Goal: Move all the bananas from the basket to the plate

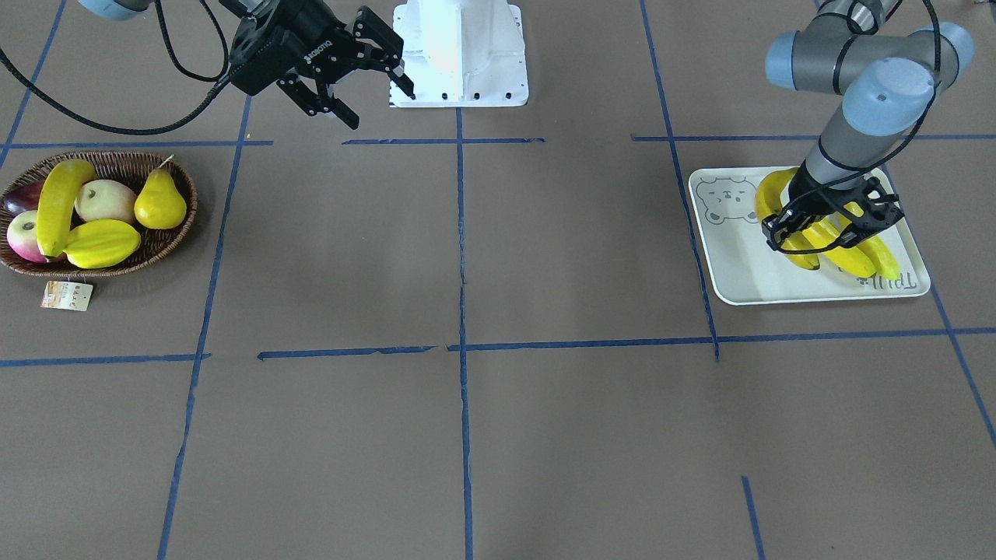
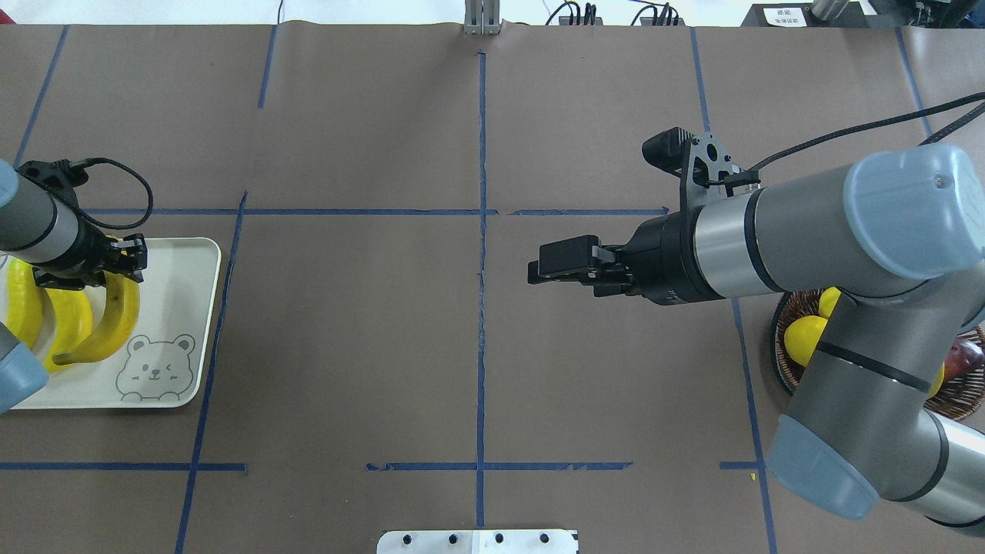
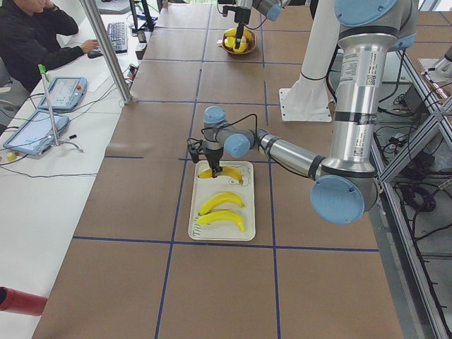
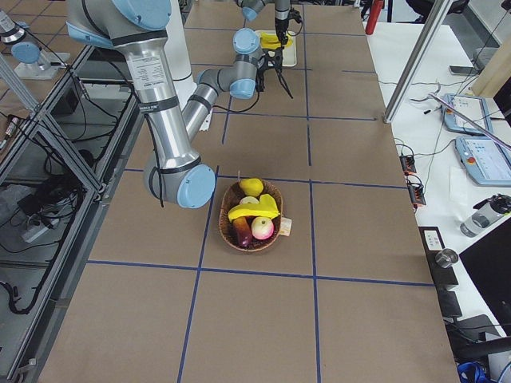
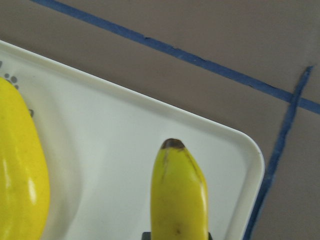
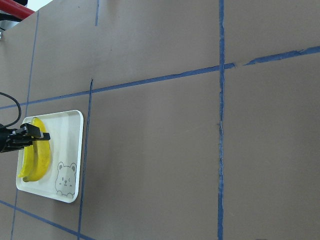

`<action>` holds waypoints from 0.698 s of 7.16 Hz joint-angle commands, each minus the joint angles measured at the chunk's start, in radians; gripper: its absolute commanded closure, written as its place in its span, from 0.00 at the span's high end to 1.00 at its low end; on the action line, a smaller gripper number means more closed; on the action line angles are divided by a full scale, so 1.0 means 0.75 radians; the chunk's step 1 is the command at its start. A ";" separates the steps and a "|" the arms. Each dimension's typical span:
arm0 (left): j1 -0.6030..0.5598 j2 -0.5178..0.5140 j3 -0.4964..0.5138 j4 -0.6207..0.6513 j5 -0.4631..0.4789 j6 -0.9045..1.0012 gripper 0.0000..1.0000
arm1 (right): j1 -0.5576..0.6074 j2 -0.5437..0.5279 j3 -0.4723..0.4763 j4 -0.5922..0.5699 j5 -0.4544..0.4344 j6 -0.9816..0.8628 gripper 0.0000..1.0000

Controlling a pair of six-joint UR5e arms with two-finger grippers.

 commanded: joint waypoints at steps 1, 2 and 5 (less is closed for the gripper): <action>0.000 0.004 0.027 -0.006 0.018 0.002 0.26 | 0.004 0.002 0.001 0.002 0.000 0.009 1.00; 0.004 0.000 0.033 -0.008 0.018 0.000 0.99 | 0.014 0.000 0.001 0.000 0.002 0.009 1.00; 0.000 -0.007 -0.005 -0.079 0.000 -0.004 1.00 | 0.118 -0.131 0.012 -0.005 0.035 -0.001 1.00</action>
